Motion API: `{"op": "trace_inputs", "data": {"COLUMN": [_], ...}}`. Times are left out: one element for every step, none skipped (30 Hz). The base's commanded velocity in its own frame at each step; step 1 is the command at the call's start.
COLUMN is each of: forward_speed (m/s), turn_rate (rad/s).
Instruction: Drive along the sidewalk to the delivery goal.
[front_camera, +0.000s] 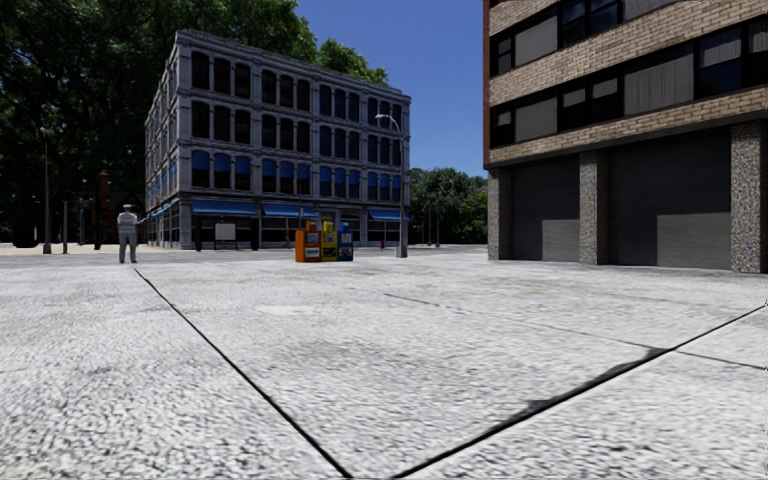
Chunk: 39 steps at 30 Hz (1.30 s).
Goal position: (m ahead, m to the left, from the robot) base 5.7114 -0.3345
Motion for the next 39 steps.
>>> {"op": "trace_inputs", "data": {"forward_speed": [1.78, 1.78, 1.78, 1.78, 1.78, 1.78, 1.78, 1.78, 1.78, 1.78, 1.78, 1.78, 1.78, 1.78, 1.78, 1.78, 1.78, 1.78, 1.78, 1.78, 1.78, 1.78, 1.78, 1.78, 1.78, 1.78, 1.78, 1.78, 1.78, 1.78, 1.78, 1.78, 1.78, 1.78, 1.78, 1.78, 1.78, 1.78, 1.78], "turn_rate": [0.00, 0.00, 0.00, 0.00, 0.00, 0.00, 0.00, 0.00, 0.00, 0.00, 0.00, 0.00, 0.00, 0.00, 0.00, 0.00, 0.00, 0.00, 0.00, 0.00, 0.00, 0.00, 0.00, 0.00, 0.00, 0.00, 0.00, 0.00, 0.00, 0.00, 0.00, 0.00, 0.00, 0.00, 0.00, 0.00, 0.00, 0.00, 0.00]}}
